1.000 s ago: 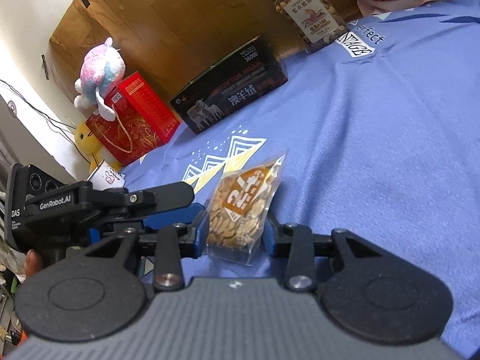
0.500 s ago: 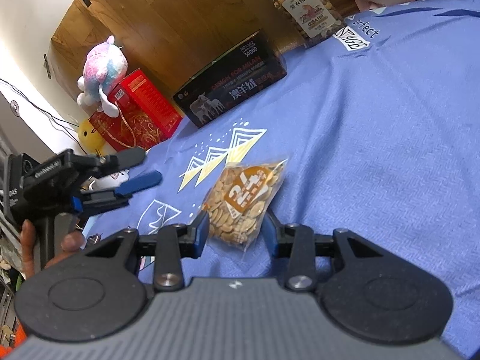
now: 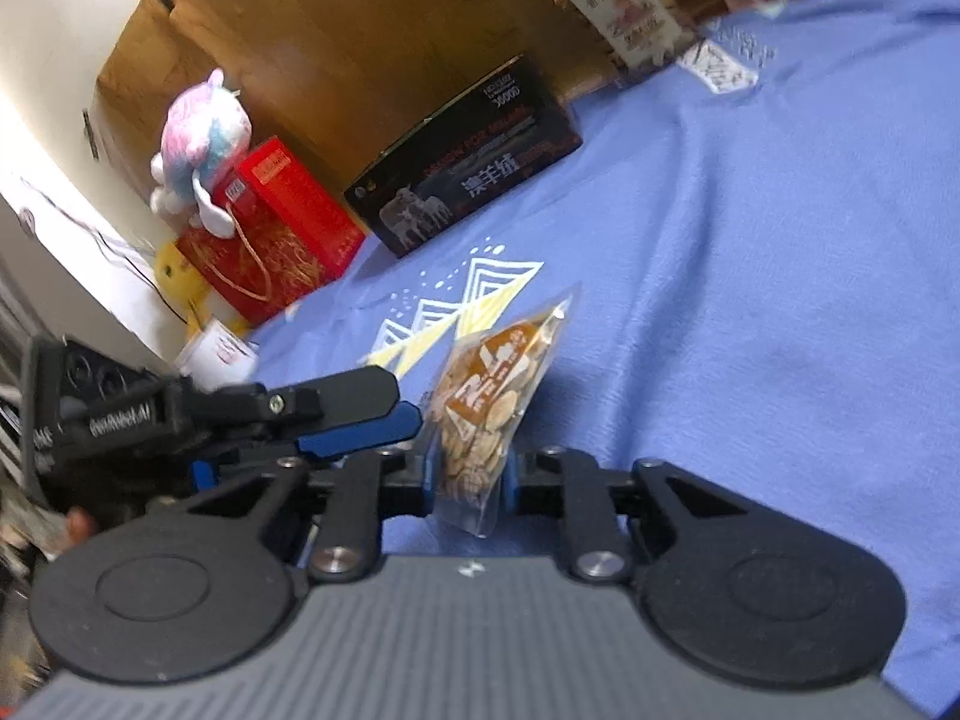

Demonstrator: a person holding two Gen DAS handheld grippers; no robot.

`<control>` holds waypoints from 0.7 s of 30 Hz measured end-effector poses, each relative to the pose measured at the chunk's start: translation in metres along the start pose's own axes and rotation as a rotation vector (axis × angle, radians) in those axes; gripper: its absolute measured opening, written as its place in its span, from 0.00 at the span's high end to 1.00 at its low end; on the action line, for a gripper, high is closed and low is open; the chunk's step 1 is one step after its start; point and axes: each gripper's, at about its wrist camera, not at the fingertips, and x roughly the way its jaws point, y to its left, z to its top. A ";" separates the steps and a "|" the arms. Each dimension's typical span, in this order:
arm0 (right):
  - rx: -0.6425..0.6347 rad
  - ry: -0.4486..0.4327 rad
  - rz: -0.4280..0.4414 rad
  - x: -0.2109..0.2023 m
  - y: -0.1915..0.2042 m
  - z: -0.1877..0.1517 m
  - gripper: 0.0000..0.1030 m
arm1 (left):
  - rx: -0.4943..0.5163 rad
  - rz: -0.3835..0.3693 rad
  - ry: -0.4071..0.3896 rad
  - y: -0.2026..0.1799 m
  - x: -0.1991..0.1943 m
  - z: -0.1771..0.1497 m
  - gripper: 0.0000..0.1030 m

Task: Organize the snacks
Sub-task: 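Lift the biscuit bag into the tin box and open the left tool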

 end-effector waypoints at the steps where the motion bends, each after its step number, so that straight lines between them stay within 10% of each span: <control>1: 0.029 -0.002 0.024 -0.001 -0.003 0.001 0.82 | -0.013 -0.003 -0.005 0.002 -0.003 0.000 0.41; 13: 0.537 -0.021 0.244 -0.032 -0.069 0.001 0.87 | -0.157 -0.119 -0.013 0.016 -0.007 -0.004 0.23; 16: 0.545 0.000 0.285 -0.032 -0.066 0.001 0.88 | -0.182 -0.144 -0.003 0.016 0.001 -0.004 0.36; 18: 0.536 0.015 0.319 -0.030 -0.061 0.001 0.88 | -0.176 -0.137 0.011 0.012 0.008 -0.002 0.63; 21: 0.501 0.011 0.333 -0.031 -0.055 0.009 0.88 | -0.149 -0.123 -0.011 0.007 0.006 0.003 0.66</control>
